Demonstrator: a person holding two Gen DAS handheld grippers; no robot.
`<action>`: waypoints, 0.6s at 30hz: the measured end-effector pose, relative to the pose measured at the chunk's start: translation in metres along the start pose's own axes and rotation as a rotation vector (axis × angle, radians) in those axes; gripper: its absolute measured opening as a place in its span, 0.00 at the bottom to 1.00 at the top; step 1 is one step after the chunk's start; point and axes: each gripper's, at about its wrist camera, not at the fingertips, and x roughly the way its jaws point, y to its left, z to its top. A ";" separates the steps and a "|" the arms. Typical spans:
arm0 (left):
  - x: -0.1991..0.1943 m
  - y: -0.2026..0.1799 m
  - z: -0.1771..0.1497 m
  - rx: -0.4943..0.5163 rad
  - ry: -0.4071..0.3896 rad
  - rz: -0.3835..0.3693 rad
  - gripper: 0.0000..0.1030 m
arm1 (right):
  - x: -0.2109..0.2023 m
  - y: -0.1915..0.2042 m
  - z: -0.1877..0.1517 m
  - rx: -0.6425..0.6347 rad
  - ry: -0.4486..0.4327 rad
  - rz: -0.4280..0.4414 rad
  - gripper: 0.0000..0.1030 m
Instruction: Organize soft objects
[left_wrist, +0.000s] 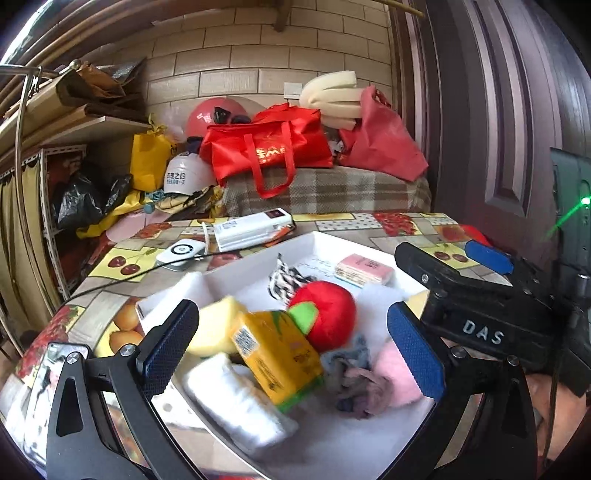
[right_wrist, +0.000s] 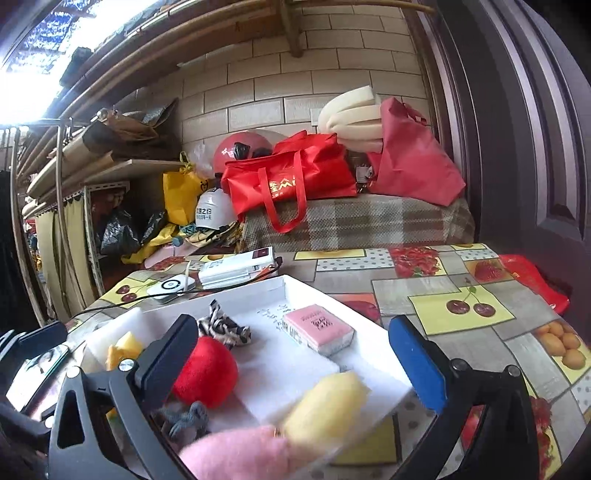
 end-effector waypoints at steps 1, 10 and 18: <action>-0.003 -0.004 -0.001 0.000 0.003 0.000 1.00 | -0.006 -0.002 -0.002 0.003 0.003 0.002 1.00; -0.036 -0.039 -0.012 -0.005 0.019 -0.108 1.00 | -0.075 -0.032 -0.015 0.028 -0.051 -0.018 1.00; -0.062 -0.074 -0.024 0.127 -0.039 0.095 1.00 | -0.130 -0.053 -0.024 0.056 -0.069 -0.212 1.00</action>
